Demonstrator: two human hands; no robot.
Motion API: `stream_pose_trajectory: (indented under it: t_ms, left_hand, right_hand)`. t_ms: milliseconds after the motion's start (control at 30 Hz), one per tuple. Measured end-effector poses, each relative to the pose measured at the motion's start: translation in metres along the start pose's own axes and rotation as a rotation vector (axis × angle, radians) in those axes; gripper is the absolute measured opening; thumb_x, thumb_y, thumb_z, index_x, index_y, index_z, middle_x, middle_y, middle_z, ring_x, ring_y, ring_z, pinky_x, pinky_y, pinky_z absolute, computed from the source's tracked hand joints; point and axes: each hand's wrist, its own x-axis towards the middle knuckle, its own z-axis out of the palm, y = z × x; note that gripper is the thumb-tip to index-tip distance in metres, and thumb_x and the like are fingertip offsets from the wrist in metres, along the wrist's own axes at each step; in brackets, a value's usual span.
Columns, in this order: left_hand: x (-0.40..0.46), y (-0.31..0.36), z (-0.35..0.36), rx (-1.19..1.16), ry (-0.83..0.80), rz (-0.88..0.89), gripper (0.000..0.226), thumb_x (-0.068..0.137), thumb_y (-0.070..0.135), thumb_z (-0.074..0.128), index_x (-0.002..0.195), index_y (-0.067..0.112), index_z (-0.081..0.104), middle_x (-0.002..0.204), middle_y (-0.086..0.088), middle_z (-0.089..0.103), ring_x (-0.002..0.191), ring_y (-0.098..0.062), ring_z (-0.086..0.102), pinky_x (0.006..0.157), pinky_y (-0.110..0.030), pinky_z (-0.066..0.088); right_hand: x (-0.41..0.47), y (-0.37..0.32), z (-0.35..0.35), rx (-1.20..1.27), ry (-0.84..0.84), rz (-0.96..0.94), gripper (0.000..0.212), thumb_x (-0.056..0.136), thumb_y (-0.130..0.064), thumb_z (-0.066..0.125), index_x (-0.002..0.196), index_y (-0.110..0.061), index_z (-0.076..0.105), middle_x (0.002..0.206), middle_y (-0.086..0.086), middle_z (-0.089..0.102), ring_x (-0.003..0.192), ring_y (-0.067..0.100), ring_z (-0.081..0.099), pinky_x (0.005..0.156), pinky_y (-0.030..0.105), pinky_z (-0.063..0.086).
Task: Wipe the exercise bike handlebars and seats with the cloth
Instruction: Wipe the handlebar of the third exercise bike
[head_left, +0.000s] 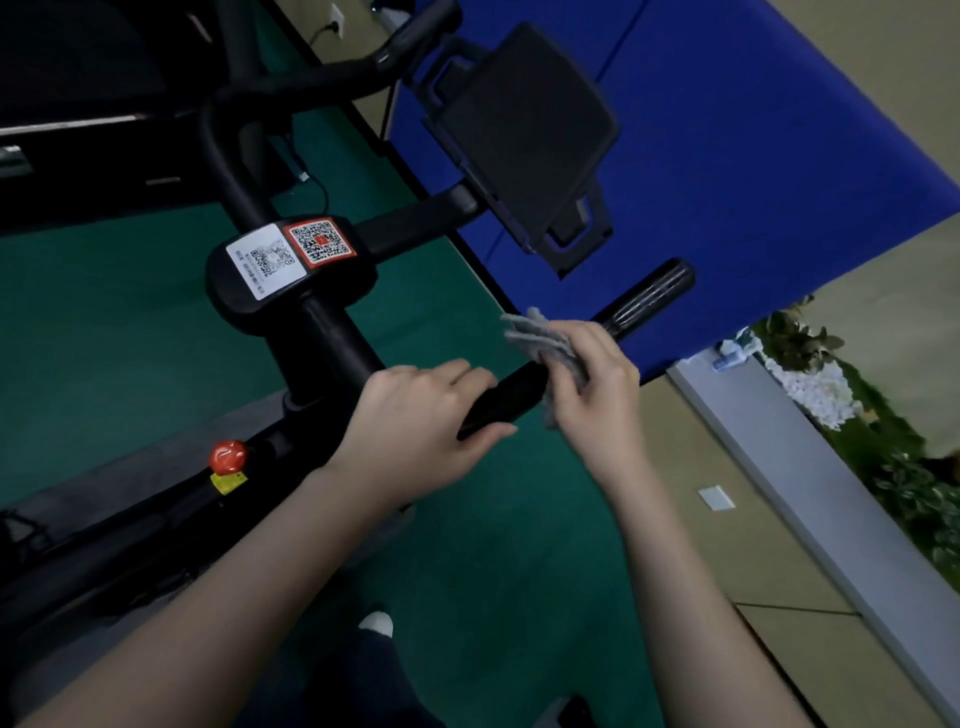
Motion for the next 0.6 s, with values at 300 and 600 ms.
stream_pose_trajectory:
  t_ms: [300,600]
  left_hand:
    - [-0.002,0.001,-0.002,0.023,0.038,-0.025,0.037,0.08,0.059,0.051,0.09,0.027,0.067,0.072,0.009,0.062,0.054,-0.02,0.059,0.053,-0.021,0.035]
    - [-0.003,0.003,-0.002,0.033,0.024,-0.028,0.037,0.082,0.057,0.051,0.095,0.028,0.069,0.075,0.01,0.063,0.056,-0.017,0.059,0.057,-0.02,0.03]
  right_hand:
    - [-0.037,-0.002,0.037,0.132,0.453,0.089,0.038,0.077,0.025,0.049,0.105,0.005,0.067,0.107,0.015,0.065,0.106,0.027,0.056,0.094,0.038,0.048]
    - [-0.05,-0.028,0.056,0.316,0.698,0.448,0.027,0.085,0.01,0.06,0.11,0.002,0.062,0.113,0.014,0.057,0.105,0.002,0.054,0.086,0.007,0.041]
